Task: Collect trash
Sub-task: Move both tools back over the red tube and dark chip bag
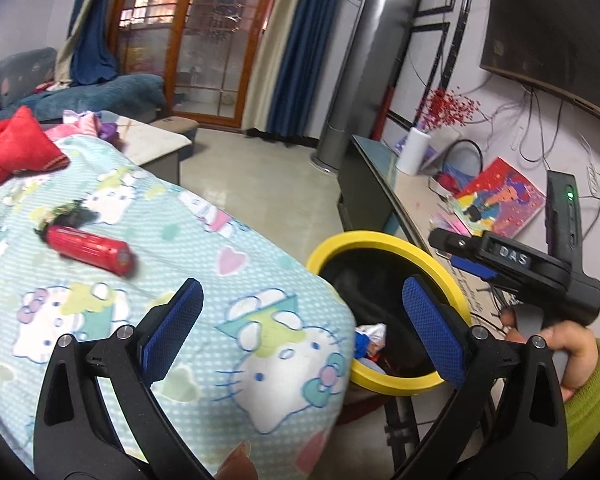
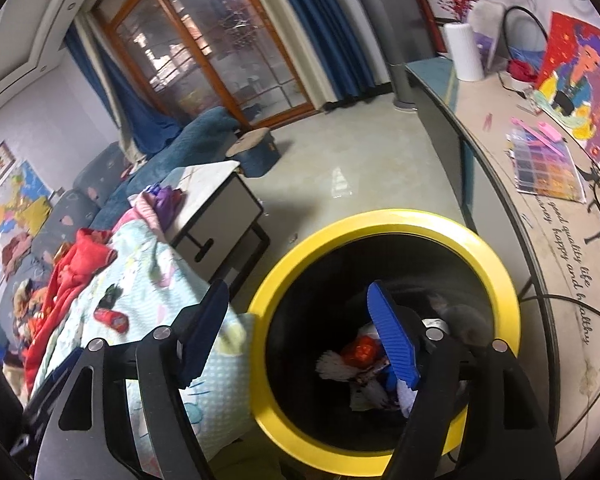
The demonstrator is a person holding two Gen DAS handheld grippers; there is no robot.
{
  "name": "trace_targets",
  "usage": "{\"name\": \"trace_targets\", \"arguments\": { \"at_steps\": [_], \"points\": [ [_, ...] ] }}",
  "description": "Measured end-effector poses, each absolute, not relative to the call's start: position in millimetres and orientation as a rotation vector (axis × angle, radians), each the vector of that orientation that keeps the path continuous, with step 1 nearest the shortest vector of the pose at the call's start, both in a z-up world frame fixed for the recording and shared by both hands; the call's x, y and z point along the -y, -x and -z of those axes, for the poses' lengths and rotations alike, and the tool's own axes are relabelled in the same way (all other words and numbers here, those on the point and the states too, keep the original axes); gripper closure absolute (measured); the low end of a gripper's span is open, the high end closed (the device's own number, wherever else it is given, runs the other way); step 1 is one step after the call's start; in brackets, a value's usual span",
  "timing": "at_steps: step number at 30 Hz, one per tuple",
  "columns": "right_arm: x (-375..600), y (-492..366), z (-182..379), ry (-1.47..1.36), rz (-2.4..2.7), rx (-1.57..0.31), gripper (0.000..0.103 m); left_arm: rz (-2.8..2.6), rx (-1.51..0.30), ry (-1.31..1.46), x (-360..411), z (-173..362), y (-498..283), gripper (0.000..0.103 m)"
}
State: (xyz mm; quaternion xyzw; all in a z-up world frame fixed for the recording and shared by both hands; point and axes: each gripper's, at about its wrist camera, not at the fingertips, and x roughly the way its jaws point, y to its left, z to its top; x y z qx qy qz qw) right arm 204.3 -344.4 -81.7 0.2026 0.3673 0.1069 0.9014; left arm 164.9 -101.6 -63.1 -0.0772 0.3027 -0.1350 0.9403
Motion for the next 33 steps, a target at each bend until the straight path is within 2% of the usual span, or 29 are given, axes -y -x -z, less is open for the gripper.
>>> {"name": "trace_targets", "arguments": {
  "at_steps": [19,33],
  "points": [
    [251.7,-190.8,67.4,-0.230,-0.451,-0.756,0.032,0.109,-0.540,0.231,27.8,50.8,-157.5,0.011],
    [137.3,-204.1,74.3,0.018,-0.666,-0.780,0.032,-0.135,-0.526,0.360,-74.4,51.2,-161.8,0.011]
  ]
}}
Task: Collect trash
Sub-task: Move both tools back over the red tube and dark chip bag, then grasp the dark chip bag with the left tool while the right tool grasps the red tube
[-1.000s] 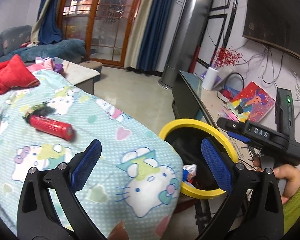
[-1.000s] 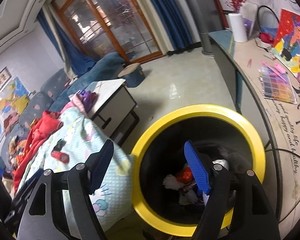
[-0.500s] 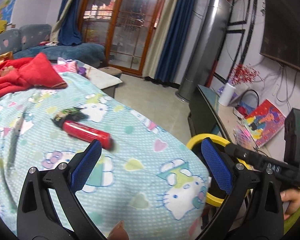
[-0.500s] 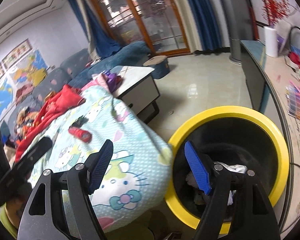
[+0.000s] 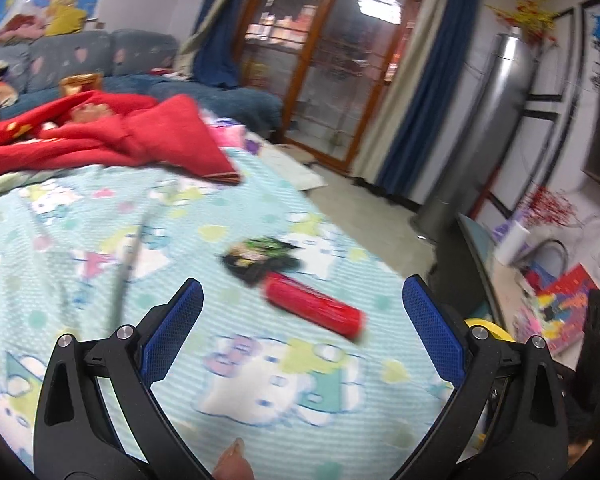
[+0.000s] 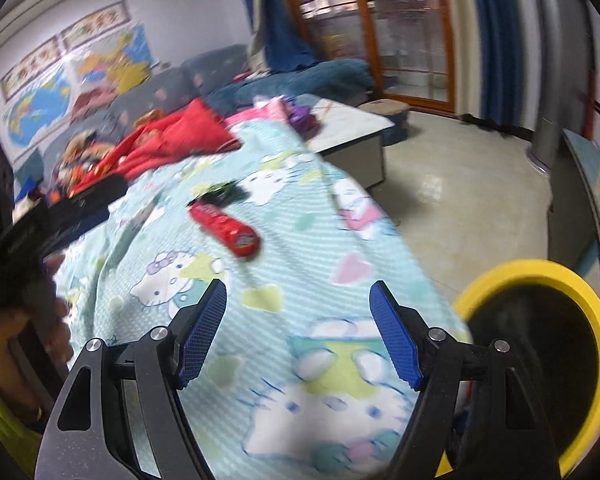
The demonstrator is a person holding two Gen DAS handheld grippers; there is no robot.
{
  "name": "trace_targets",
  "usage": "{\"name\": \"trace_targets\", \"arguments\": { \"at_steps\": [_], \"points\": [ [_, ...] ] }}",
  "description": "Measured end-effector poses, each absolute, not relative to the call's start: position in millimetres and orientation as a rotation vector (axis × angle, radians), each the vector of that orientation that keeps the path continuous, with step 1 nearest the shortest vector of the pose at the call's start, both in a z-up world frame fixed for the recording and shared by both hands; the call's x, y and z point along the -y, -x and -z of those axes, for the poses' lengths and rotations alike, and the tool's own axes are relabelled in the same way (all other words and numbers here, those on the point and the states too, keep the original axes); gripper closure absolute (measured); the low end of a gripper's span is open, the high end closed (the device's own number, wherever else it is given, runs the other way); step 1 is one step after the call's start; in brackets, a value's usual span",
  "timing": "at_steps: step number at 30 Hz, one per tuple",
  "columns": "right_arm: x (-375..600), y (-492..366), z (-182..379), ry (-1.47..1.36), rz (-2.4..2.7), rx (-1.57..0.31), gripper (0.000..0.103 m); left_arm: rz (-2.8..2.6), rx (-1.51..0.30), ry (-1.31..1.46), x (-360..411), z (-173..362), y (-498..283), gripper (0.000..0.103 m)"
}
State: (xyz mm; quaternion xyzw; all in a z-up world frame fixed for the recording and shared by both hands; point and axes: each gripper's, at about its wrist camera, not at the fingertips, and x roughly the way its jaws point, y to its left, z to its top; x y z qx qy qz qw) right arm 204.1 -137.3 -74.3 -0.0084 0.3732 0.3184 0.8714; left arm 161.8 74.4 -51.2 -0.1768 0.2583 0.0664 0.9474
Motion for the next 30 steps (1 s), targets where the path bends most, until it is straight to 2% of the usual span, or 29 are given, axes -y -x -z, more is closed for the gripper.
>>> {"name": "trace_targets", "arguments": {
  "at_steps": [4,13,14,16,20,22,25,27,30],
  "points": [
    [97.5,-208.1,78.9,0.116,-0.732,-0.781,0.032,-0.168,-0.560,0.420,-101.8,58.5,-169.4,0.012],
    [30.3,-240.1,97.5,0.269,-0.755,-0.791,0.032,-0.134,-0.640,0.496,-134.1,78.7,-195.7,0.024],
    [26.3,-244.0,99.8,0.276,-0.753,-0.795,0.032,-0.128,-0.649,0.504,-134.9,81.5,-198.7,0.031],
    [16.6,-253.2,105.2,0.292,-0.756,-0.821,0.032,-0.106,-0.668,0.533,-137.2,87.6,-205.3,0.035],
    [2.2,-261.8,112.6,0.320,-0.767,-0.847,0.032,-0.047,-0.704,0.584,-139.0,100.1,-222.2,0.037],
    [-1.0,-263.6,114.5,0.315,-0.782,-0.856,0.038,-0.034,-0.717,0.601,-138.7,104.2,-228.8,0.041],
    [-4.5,-260.2,117.9,0.338,-0.788,-0.858,0.046,-0.012,-0.735,0.668,-141.9,112.7,-239.2,0.042],
    [-3.8,-257.1,116.7,0.341,-0.797,-0.848,0.057,-0.001,-0.741,0.724,-145.4,118.2,-244.7,0.044],
    [1.1,-254.0,116.0,0.323,-0.806,-0.848,0.066,0.001,-0.742,0.785,-149.9,121.9,-250.3,0.046]
  ]
}}
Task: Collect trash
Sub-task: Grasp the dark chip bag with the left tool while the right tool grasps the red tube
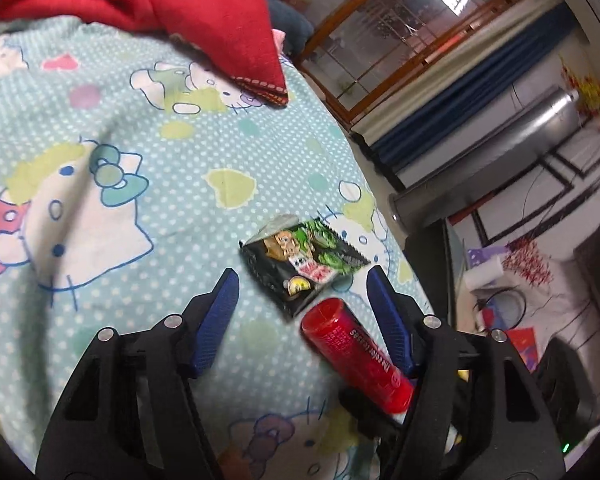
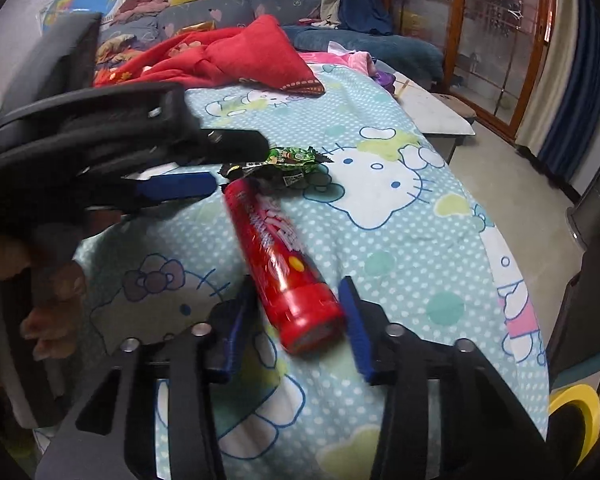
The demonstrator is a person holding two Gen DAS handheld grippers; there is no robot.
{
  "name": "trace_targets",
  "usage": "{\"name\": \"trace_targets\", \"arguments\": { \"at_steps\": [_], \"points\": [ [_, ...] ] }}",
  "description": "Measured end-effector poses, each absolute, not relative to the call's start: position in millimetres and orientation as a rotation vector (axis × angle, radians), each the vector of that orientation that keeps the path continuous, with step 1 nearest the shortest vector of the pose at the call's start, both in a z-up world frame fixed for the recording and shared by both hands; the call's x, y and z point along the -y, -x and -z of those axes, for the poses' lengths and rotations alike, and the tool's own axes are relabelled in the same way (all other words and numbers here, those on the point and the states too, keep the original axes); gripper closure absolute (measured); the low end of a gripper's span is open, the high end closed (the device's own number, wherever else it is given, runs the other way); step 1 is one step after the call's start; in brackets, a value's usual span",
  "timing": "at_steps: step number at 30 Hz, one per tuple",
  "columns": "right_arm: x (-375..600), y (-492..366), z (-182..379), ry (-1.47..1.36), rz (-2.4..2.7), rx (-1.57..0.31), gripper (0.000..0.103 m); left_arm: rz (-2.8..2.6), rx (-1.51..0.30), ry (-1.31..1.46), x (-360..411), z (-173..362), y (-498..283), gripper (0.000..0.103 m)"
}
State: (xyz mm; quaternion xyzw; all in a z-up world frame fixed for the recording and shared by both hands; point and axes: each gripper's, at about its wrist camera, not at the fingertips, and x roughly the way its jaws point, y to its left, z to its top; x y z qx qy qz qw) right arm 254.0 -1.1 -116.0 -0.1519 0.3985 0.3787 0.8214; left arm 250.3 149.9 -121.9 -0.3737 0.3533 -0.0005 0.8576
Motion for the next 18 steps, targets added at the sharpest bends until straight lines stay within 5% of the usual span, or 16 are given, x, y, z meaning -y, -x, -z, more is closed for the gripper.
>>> {"name": "trace_targets", "arguments": {
  "at_steps": [9,18],
  "points": [
    [15.7,-230.3,113.5,0.273,-0.823,-0.856,0.072,-0.046,-0.775,0.806,-151.9,127.8,-262.2,0.082],
    [44.8,-203.6,114.2,0.195,-0.802,-0.848,0.072,-0.016,-0.746,0.833,-147.9,133.8,-235.1,0.093]
  ]
}}
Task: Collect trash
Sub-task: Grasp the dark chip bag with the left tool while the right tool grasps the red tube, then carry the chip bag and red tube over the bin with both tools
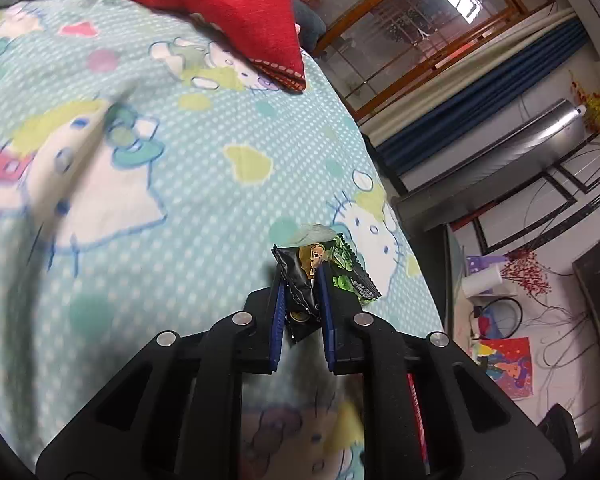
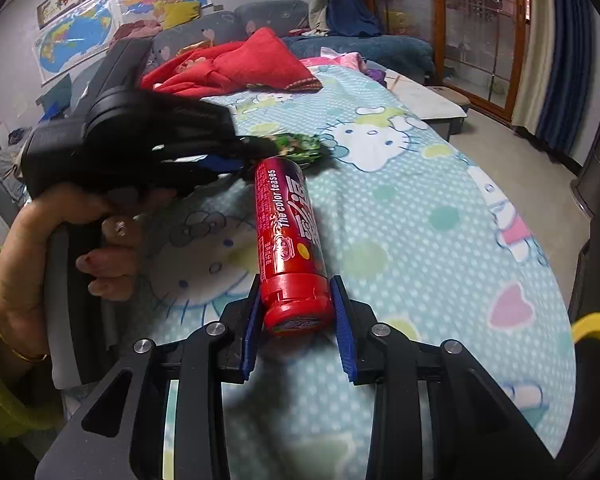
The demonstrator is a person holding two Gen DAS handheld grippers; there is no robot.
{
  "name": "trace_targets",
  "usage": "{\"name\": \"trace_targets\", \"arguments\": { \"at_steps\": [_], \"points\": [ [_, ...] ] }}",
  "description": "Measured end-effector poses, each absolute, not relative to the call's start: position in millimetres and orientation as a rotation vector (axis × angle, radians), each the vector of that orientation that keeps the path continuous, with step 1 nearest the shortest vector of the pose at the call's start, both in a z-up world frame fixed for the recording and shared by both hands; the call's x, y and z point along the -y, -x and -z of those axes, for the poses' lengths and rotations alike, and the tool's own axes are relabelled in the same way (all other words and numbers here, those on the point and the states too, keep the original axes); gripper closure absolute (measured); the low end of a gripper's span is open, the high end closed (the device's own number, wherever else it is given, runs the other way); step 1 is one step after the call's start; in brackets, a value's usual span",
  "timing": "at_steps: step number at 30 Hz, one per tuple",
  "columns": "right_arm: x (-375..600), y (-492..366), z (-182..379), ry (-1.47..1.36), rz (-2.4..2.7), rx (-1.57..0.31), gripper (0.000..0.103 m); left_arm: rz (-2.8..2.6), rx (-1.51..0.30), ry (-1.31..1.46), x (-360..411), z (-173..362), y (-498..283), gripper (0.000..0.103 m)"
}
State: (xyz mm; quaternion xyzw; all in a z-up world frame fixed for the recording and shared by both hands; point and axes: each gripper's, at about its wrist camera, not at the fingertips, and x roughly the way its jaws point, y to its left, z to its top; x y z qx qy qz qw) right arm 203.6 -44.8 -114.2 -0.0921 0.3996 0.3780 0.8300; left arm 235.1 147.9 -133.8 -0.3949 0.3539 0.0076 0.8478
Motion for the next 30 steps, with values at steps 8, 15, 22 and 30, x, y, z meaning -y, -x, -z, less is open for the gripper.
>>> {"name": "trace_targets", "arguments": {
  "at_steps": [8,15,22,30],
  "points": [
    [84.1,-201.9,98.9,0.035,-0.772,-0.847,0.074,-0.020,-0.712,0.736,-126.9,122.5,-195.6,0.094],
    [112.9,-198.3,84.8,-0.030,-0.738,-0.818,0.074,0.002,-0.647,0.589,-99.5,94.0,-170.9,0.094],
    [138.3,-200.0,72.3,-0.077,-0.695,-0.785,0.074,0.054,-0.600,0.498,-70.4,68.2,-155.7,0.094],
    [171.4,-203.5,62.1,-0.135,-0.636,-0.761,0.074,0.121,-0.583,0.424,-37.0,52.4,-152.7,0.094]
  ]
}}
